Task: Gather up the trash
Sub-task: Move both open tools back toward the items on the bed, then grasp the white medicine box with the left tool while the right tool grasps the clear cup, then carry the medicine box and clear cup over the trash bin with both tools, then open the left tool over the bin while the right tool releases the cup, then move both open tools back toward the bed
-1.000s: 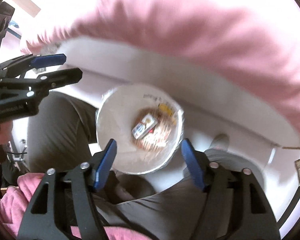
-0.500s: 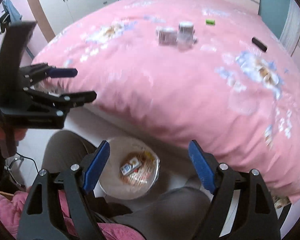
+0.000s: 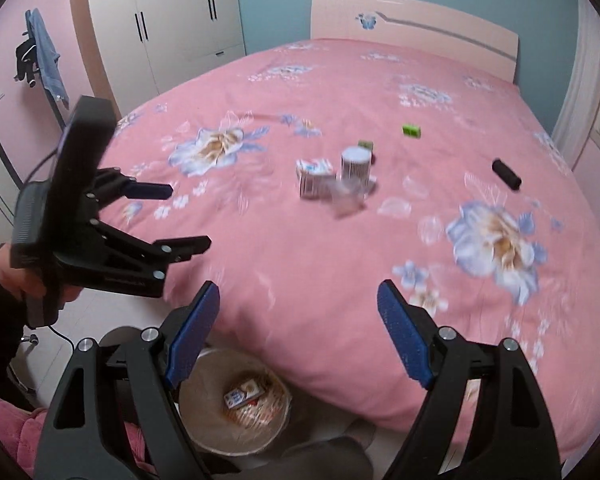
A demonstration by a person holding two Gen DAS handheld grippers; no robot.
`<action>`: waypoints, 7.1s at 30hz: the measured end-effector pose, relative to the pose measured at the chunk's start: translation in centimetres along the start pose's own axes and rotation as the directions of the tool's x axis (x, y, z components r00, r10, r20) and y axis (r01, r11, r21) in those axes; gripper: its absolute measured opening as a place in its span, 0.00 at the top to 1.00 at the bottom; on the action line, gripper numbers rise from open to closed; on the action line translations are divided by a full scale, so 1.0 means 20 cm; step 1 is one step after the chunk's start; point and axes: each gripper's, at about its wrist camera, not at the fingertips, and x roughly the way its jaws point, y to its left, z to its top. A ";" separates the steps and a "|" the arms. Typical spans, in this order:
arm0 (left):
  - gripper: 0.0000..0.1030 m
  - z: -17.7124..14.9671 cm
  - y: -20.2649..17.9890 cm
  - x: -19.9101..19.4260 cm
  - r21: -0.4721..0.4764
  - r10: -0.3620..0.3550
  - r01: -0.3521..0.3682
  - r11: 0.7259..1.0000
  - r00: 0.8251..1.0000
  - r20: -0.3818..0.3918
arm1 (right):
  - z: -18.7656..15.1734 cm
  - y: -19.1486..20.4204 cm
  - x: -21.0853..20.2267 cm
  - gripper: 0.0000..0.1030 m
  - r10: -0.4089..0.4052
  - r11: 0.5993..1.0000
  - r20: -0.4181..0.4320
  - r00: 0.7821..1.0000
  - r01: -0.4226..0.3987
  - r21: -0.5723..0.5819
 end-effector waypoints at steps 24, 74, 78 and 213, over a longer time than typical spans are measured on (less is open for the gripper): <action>0.14 0.37 0.18 0.61 -0.024 -0.061 0.059 0.998 0.994 -0.088 | 0.38 -0.32 0.70 0.21 0.091 0.996 -0.106 0.990 -0.090 0.009; 0.56 0.52 0.25 0.60 -0.002 -0.049 0.049 0.999 0.999 0.009 | 0.54 -0.41 0.89 0.47 0.041 0.999 -0.101 0.994 -0.038 0.029; 0.56 0.50 0.23 0.35 0.008 -0.016 0.015 1.000 0.998 0.067 | 0.55 -0.35 0.68 0.47 0.015 0.999 -0.052 0.999 -0.014 0.030; 0.36 -1.03 -0.16 0.72 -0.118 -0.151 0.109 0.987 0.882 -0.446 | -1.16 0.30 1.14 0.42 0.164 0.986 -0.652 0.740 -0.099 0.136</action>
